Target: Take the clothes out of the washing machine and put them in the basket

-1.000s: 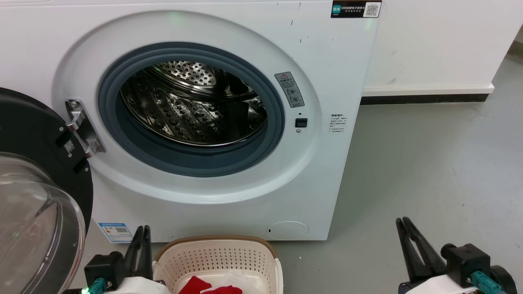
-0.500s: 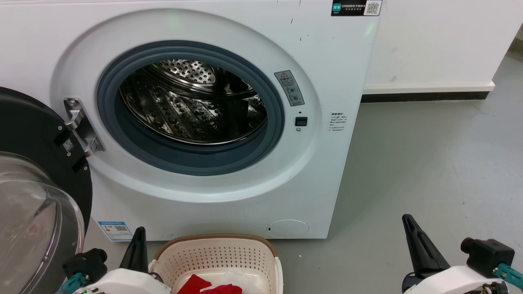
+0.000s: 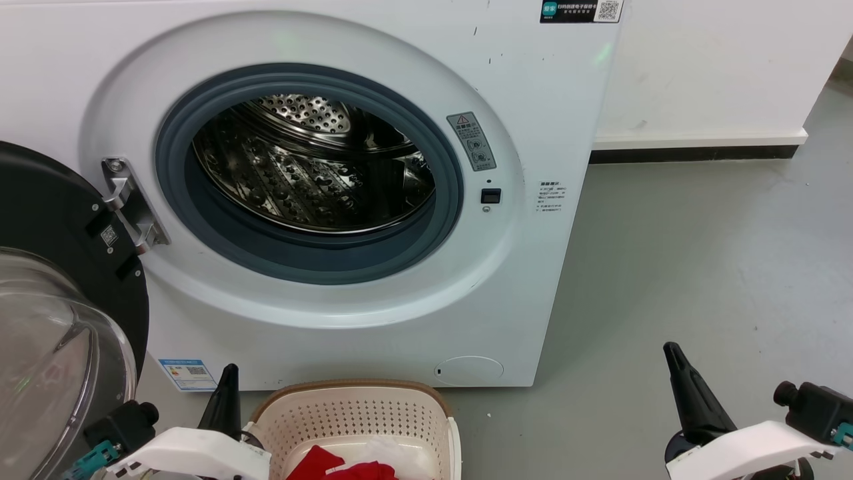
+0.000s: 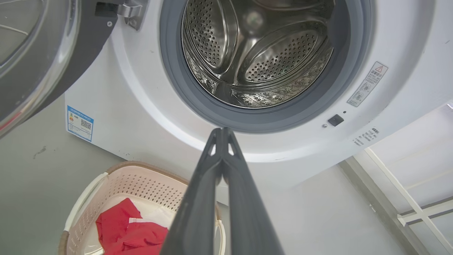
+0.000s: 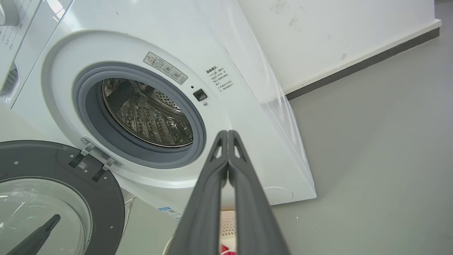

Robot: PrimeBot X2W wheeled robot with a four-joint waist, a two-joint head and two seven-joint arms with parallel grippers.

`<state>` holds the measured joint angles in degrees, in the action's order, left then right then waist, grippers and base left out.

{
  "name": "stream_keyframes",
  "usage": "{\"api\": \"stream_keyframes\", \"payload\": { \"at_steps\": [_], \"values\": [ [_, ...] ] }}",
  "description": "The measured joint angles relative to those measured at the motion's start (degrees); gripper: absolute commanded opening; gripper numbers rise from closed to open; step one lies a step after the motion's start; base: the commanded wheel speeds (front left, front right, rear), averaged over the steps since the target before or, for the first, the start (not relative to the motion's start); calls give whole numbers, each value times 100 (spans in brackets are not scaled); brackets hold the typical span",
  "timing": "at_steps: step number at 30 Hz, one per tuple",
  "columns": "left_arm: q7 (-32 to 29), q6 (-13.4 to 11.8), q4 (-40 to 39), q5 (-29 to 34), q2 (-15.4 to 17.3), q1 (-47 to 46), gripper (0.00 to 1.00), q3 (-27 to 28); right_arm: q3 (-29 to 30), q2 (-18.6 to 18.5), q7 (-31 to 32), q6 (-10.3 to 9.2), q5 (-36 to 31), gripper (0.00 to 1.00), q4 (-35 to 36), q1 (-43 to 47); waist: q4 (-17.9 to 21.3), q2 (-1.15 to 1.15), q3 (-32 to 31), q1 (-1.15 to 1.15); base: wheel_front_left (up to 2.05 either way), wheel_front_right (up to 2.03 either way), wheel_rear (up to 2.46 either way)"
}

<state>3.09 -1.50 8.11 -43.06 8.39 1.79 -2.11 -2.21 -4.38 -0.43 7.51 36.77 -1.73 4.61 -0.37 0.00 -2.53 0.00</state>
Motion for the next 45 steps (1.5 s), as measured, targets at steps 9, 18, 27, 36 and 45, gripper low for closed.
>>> {"api": "stream_keyframes", "payload": {
  "at_steps": [9, 18, 27, 36, 45],
  "values": [
    [-136, 109, 86, -667, -71, -108, 0, 109, 55, -24, 47, 0, 801, 0, -163, -121, 4, 0, 26, 0, 0, 0, 0],
    [-249, 231, 155, -1279, -149, -209, 0, 226, 114, -45, 92, 0, 1528, 0, -308, -260, 7, 0, 52, 0, 0, 0, 0],
    [-354, 318, 229, -1839, -200, -279, 0, 319, 174, -53, 144, 0, 2196, 0, -446, -352, 11, 0, 77, 0, 0, 0, 0],
    [-453, 422, 291, -2349, -266, -354, 0, 417, 236, -56, 192, -1, 2803, 0, -577, -469, 14, 0, 103, 0, 0, 0, 0],
    [-569, 524, 353, -2930, -333, -450, 0, 516, 314, -57, 250, -1, 3471, 0, -721, -592, 19, 0, 134, 0, 0, 0, 0]
  ]
}}
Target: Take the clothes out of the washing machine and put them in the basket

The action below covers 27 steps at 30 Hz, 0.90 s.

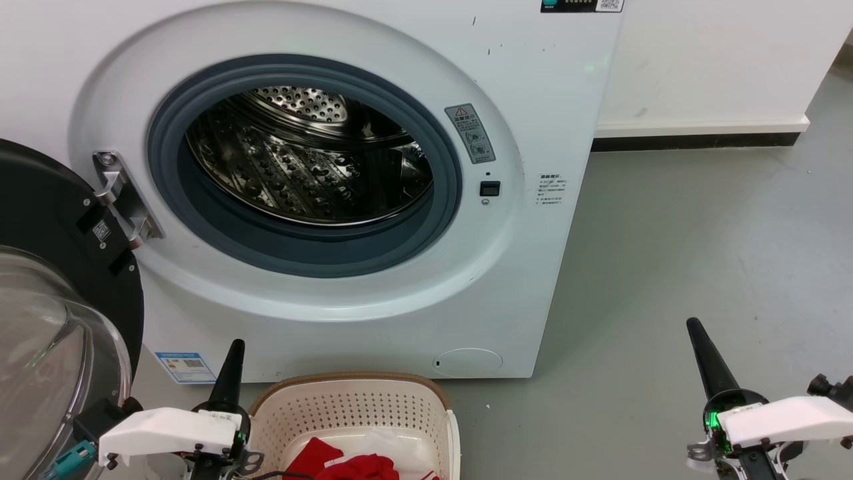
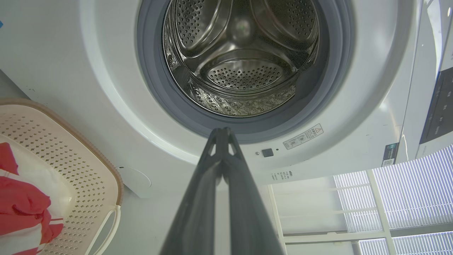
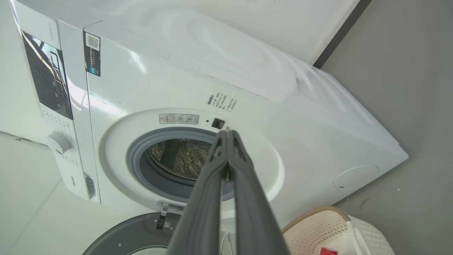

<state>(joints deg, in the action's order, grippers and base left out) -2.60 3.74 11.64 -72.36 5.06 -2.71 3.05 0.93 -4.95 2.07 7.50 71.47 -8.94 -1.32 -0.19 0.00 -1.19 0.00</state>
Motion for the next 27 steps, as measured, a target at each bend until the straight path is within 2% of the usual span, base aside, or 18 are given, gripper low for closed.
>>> {"api": "stream_keyframes", "payload": {
  "at_steps": [27],
  "values": [
    [-235, 232, 147, -1196, -134, -208, 0, 218, 182, 4, 134, 0, 1380, 0, -296, -238, 11, 0, 77, 0, 0, 0, 0]
  ]
}}
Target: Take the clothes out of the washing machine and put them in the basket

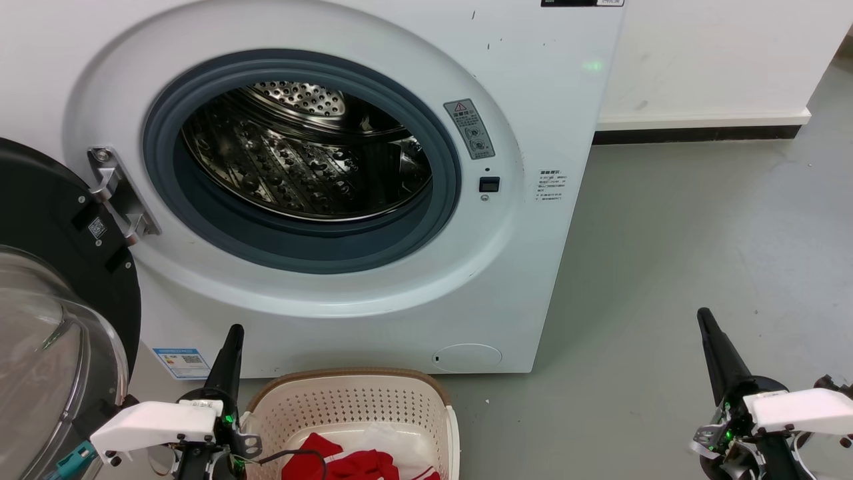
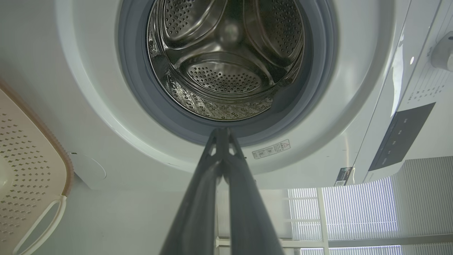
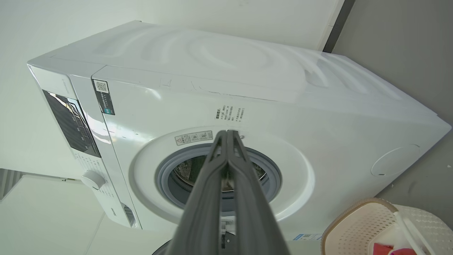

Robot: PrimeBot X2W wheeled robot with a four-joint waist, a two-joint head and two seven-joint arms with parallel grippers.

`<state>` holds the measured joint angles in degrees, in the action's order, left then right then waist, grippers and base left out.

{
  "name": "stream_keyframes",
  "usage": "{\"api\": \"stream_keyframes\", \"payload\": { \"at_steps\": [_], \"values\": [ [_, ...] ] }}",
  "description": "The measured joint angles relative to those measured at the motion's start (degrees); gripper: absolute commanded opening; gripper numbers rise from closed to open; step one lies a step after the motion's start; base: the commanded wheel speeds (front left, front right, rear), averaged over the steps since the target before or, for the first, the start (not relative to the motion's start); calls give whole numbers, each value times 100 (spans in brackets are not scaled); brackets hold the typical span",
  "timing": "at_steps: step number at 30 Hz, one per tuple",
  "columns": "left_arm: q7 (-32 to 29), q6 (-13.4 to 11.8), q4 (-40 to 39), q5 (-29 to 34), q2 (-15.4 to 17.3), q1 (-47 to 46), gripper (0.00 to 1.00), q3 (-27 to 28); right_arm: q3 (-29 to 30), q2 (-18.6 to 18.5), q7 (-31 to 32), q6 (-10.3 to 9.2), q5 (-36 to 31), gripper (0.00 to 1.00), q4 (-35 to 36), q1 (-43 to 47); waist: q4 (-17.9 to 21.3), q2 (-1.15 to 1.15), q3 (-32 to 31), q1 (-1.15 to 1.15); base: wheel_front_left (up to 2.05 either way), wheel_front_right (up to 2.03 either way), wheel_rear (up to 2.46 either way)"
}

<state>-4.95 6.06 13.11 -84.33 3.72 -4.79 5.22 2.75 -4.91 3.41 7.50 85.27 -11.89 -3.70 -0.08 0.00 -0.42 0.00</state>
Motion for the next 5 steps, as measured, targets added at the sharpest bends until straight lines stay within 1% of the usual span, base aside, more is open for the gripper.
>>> {"api": "stream_keyframes", "payload": {
  "at_steps": [5],
  "values": [
    [-52, 51, 32, -278, -27, -29, 0, 48, 45, 4, 33, 0, 309, 0, -76, -81, 3, 0, 20, 0, 0, 0, 0]
  ]
}}
